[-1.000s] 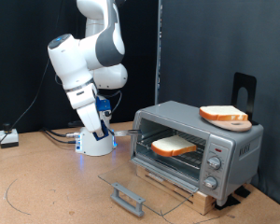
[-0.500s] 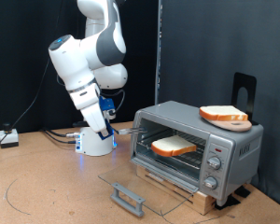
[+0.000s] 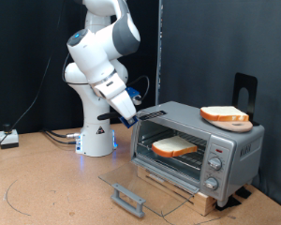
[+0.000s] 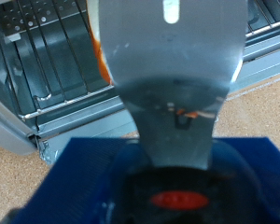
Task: Make a piece of toast with the oven
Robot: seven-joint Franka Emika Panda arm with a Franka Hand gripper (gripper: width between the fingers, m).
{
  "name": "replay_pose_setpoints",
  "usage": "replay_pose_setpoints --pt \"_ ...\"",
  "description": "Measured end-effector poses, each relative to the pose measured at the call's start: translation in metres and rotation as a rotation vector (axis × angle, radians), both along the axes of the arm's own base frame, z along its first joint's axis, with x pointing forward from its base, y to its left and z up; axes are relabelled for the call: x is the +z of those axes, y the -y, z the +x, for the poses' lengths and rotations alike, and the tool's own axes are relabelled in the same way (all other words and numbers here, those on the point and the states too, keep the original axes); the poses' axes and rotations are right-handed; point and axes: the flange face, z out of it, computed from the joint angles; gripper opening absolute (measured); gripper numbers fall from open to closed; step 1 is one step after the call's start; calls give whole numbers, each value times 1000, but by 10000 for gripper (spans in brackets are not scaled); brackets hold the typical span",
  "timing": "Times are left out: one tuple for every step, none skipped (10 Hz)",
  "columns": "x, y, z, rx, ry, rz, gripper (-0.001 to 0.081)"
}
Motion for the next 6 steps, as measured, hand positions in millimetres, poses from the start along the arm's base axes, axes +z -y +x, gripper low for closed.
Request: replay_pose_setpoints --pt "-1 0 0 -1 -3 1 395" --pt "-2 -3 -2 23 -11 21 395" --pt "1 -12 -3 79 -6 74 395" --pt "6 -26 -6 152 12 117 395" --pt "11 -38 -8 220 34 132 395" --pt "17 -51 -12 276 48 133 395"
